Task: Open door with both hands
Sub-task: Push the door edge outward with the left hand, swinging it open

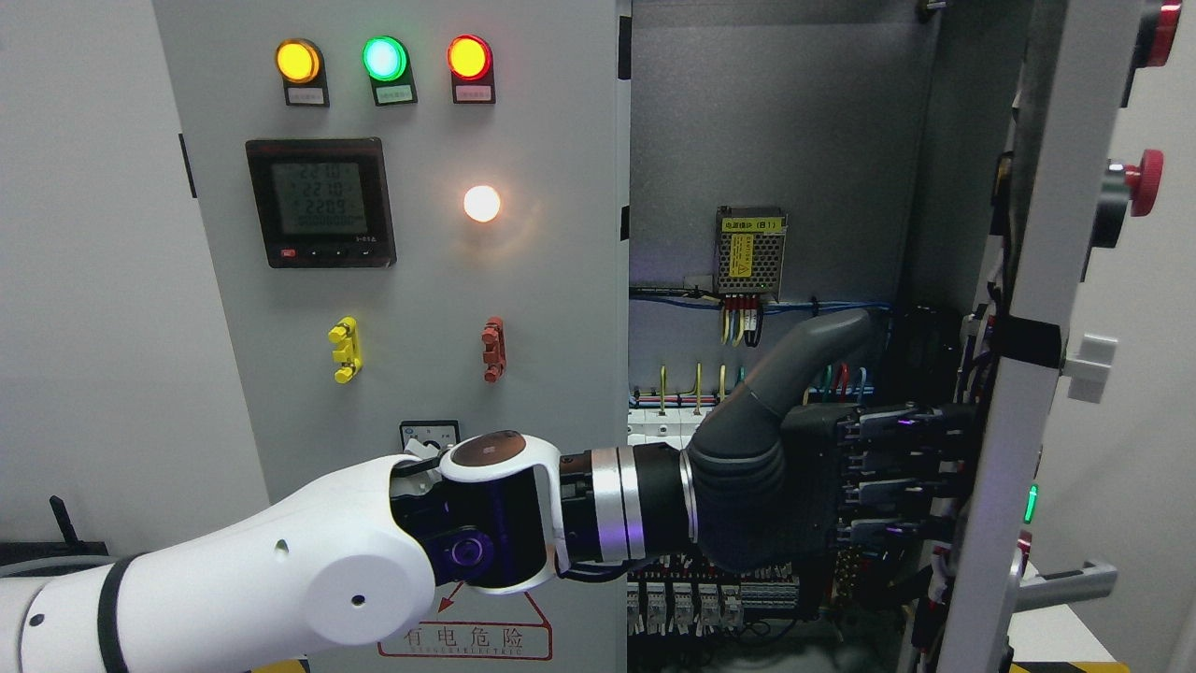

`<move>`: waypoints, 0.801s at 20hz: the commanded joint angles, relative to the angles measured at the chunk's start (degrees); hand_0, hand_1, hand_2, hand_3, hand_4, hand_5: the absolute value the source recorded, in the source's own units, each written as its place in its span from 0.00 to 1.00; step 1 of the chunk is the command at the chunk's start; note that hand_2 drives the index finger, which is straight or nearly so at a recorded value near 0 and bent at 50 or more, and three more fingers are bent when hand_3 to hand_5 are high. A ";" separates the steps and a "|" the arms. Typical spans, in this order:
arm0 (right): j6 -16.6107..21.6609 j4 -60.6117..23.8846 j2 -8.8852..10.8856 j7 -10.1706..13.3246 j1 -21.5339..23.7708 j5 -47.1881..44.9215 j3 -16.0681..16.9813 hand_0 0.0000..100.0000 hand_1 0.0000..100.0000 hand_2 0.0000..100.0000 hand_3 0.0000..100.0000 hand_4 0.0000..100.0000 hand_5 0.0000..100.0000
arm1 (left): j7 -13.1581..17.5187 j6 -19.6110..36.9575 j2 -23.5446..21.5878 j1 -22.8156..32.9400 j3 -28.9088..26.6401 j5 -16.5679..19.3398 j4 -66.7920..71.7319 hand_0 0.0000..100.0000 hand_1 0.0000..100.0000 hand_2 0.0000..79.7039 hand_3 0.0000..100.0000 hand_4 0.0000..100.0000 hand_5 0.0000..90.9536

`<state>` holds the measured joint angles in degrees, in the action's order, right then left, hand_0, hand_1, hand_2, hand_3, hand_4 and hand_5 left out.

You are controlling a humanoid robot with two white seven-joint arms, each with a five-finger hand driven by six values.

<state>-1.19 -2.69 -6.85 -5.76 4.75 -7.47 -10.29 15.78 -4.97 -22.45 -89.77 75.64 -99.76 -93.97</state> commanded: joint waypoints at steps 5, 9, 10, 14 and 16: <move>0.04 0.05 0.00 0.05 0.00 0.00 0.00 0.11 0.00 0.00 0.00 0.00 0.00 | -0.14 -0.22 7.59 -0.93 -3.75 1.06 4.76 0.00 0.00 0.00 0.00 0.03 0.00; -0.04 -0.04 0.00 0.05 0.00 -0.09 -0.08 0.11 0.00 0.00 0.00 0.00 0.00 | -1.10 -0.22 9.52 -1.10 -3.66 1.15 5.29 0.00 0.00 0.00 0.00 0.03 0.00; 0.04 -0.04 0.00 0.05 0.00 0.00 0.00 0.11 0.00 0.00 0.00 0.00 0.00 | -1.63 -0.22 10.14 -1.11 -3.66 1.15 5.72 0.00 0.00 0.00 0.00 0.03 0.00; 0.04 -0.04 0.00 0.05 0.00 0.00 0.00 0.11 0.00 0.00 0.00 0.00 0.00 | -1.81 -0.22 12.60 -1.89 -3.66 1.59 6.43 0.00 0.00 0.00 0.00 0.03 0.00; -0.04 -0.04 0.00 0.05 0.00 -0.09 0.00 0.11 0.00 0.00 0.00 0.00 0.00 | -1.90 -0.22 13.83 -1.98 -3.66 1.67 6.78 0.00 0.00 0.00 0.00 0.03 0.00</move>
<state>-1.19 -2.71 -6.87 -5.76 4.74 -7.48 -10.29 13.99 -5.21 -14.54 -91.08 72.81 -98.45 -89.64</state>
